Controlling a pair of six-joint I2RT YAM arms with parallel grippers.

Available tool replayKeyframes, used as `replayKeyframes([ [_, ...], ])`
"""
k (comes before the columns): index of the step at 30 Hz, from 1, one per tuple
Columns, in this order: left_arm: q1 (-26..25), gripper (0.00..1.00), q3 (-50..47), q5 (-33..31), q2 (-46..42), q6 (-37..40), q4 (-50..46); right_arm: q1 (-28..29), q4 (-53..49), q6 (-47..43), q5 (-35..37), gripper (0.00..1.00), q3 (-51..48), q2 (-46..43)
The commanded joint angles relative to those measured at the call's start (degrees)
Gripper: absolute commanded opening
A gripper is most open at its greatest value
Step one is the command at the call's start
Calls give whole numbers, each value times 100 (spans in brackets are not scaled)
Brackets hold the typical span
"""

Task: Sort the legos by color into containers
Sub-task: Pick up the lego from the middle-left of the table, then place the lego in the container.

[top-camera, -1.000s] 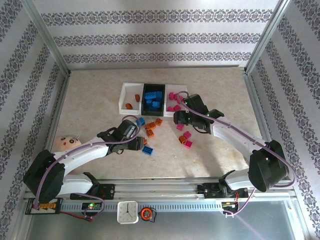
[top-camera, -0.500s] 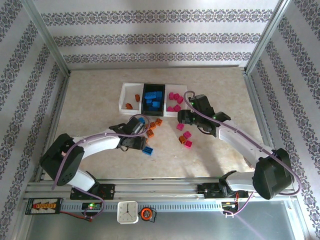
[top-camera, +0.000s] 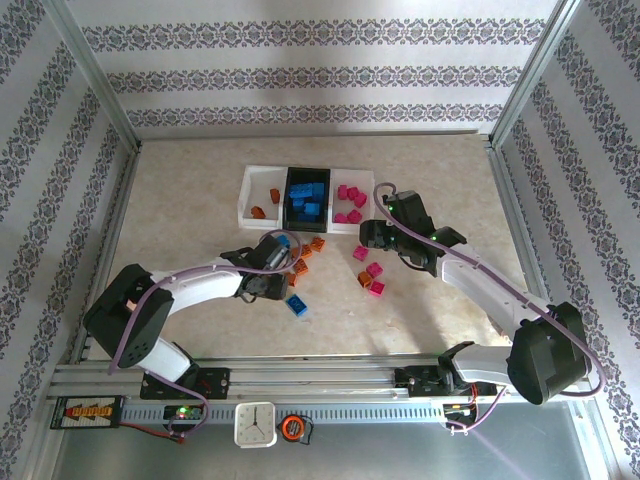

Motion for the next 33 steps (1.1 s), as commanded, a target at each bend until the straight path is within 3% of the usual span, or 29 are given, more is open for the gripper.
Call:
replayKeyframes([
  [1, -23, 39, -80, -62, -208, 13, -125, -69, 121, 108, -68, 67, -77, -57],
  [7, 126, 31, 338, -124, -739, 77, -181, -73, 122, 133, -76, 67, -109, -100],
  [12, 759, 31, 1033, -91, -1040, 240, -21, -74, 131, 159, -71, 67, -123, -136],
  [19, 1674, 29, 2540, 147, 398, 322, 541, -75, 148, 208, -84, 67, -141, -101],
  [25, 2095, 29, 3648, 33, 1672, 338, 475, -79, 122, 208, -102, 67, -197, -155],
  [27, 2151, 32, 3905, -31, 1928, 356, 402, -76, 113, 219, -110, 67, -229, -182],
  [31, 2174, 55, 4284, 22, 2212, 355, 272, -81, 112, 220, -122, 67, -270, -215],
  [33, 2170, 59, 4289, 101, 2165, 331, 304, -77, 97, 218, -122, 68, -280, -230],
])
